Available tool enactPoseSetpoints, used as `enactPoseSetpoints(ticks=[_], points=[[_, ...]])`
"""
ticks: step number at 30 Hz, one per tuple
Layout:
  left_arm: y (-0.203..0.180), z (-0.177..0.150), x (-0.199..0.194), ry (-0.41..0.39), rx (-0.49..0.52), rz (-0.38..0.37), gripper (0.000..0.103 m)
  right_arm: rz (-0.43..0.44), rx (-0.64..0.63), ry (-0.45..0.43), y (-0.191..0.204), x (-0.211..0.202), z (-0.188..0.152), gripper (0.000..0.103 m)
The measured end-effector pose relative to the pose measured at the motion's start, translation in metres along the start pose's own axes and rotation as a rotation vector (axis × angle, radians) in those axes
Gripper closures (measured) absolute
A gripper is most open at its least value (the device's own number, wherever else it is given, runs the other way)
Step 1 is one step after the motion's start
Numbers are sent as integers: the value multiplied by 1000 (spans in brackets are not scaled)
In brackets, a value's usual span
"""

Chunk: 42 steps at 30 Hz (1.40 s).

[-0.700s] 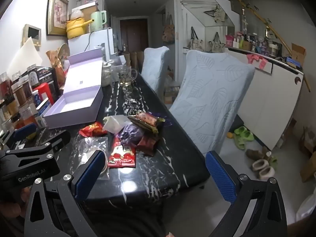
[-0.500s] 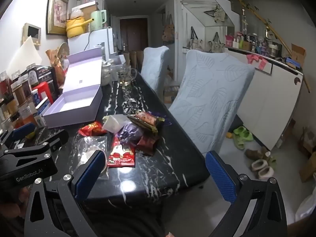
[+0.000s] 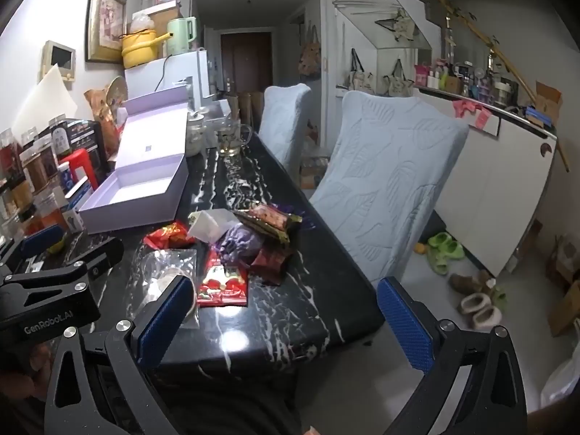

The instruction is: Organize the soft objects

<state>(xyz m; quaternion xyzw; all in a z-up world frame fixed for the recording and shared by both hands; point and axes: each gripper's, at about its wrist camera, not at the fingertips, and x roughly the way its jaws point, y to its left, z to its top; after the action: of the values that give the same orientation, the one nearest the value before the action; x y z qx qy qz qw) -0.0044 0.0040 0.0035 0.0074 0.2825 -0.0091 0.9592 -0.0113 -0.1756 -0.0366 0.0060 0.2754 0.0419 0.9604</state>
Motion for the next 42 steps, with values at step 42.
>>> enactPoseSetpoints(ticks=[42], points=[[2,-5,2,12,-21,-6,0,4,-13,-9,2,-6,2,0]])
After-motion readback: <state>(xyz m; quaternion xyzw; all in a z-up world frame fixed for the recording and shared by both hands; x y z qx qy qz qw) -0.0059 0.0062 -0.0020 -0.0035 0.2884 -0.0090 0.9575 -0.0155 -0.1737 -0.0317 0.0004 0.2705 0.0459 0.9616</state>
